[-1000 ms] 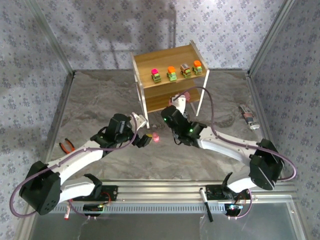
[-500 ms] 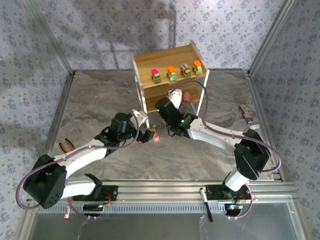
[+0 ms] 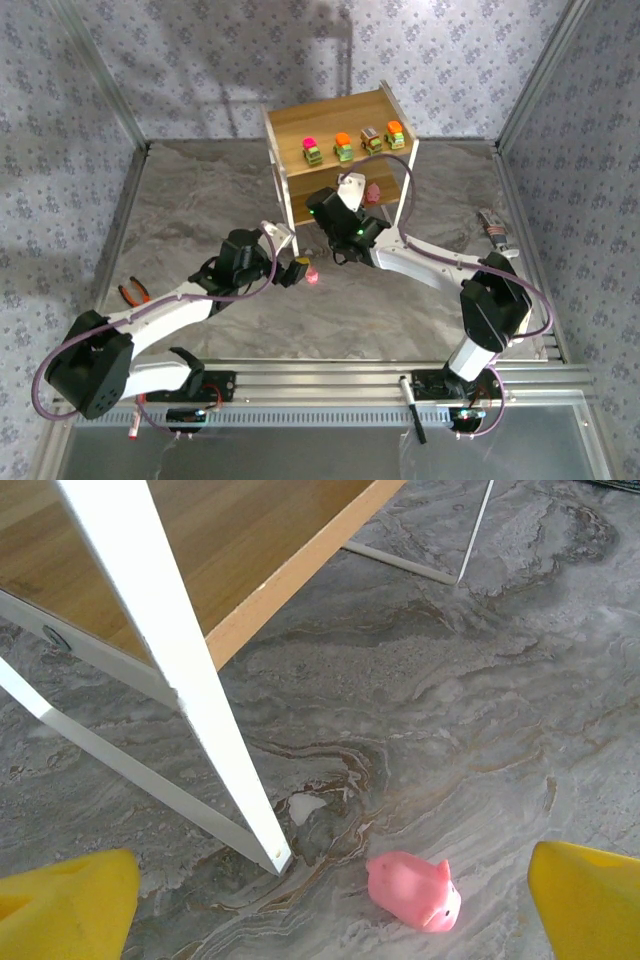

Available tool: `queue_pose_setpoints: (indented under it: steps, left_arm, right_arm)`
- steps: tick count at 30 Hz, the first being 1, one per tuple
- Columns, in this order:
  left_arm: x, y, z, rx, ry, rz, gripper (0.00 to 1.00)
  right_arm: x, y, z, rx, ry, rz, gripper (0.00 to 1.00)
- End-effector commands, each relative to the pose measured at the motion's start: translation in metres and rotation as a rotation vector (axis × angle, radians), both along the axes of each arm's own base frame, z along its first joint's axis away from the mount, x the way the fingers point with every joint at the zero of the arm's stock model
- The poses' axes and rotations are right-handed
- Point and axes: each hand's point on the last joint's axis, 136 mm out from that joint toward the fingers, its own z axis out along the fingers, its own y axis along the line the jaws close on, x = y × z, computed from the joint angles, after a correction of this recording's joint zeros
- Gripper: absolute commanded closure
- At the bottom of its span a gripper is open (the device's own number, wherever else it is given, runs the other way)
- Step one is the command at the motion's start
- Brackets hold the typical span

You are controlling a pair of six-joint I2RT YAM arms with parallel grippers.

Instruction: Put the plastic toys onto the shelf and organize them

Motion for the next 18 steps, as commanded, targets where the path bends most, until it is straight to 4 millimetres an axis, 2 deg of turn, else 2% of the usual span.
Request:
queue_pose_setpoints:
  steps: [1,18]
  left_arm:
    - [0.001,-0.003,0.014,-0.039,-0.036,0.001,0.0]
    - [0.001,-0.003,0.01,-0.03,-0.024,-0.002,0.0]
  right_arm:
    - [0.002,-0.014,-0.005,-0.022,0.012,-0.062,0.78]
    - [0.011,-0.005,-0.019,-0.031,0.032,-0.032,0.78]
